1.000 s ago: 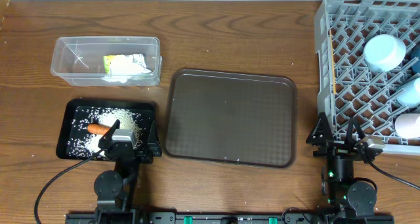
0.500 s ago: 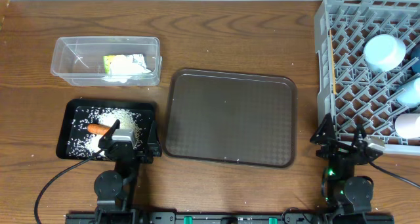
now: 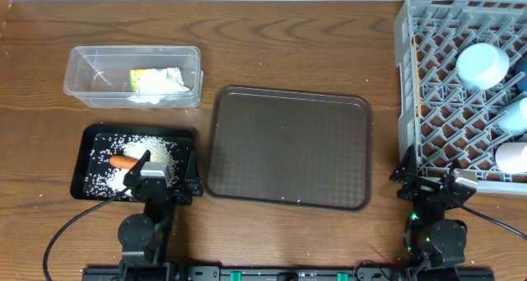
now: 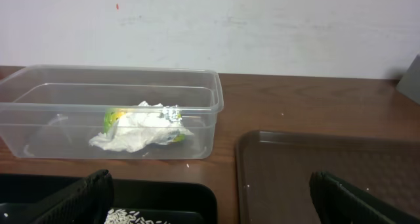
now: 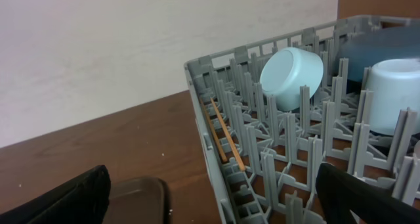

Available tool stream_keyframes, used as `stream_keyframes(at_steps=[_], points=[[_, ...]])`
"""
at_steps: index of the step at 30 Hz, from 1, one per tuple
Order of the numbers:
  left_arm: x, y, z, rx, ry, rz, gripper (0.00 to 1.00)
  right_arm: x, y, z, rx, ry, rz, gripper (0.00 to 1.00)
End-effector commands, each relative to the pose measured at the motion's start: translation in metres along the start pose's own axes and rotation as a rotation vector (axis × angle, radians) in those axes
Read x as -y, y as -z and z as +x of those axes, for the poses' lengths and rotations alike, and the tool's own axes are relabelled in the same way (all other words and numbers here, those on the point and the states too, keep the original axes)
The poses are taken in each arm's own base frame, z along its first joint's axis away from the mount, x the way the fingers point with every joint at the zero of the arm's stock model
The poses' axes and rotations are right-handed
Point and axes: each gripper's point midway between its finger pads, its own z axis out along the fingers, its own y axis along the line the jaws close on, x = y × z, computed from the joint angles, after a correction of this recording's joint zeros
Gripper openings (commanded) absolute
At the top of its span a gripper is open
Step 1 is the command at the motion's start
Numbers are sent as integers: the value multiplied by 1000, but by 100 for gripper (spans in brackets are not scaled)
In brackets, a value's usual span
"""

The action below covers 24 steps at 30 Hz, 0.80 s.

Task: Sort waste into correct bins and load items into the dishwasher rack

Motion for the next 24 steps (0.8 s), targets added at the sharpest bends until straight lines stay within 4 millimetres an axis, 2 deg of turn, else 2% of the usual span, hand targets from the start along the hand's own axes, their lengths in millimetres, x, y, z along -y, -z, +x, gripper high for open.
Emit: stream_keyframes(at_steps=[1, 8, 19, 24], points=[[1, -1, 14, -37, -4, 8, 98, 1, 1, 1, 1, 42, 7, 99], [1, -1, 14, -37, -4, 8, 98, -15, 1, 6, -28, 39, -92, 99], [1, -1, 14, -37, -4, 8, 98, -19, 1, 13, -73, 37, -171, 99], [1, -1, 14, -37, -4, 8, 98, -21, 1, 15, -67, 174, -189, 99]])
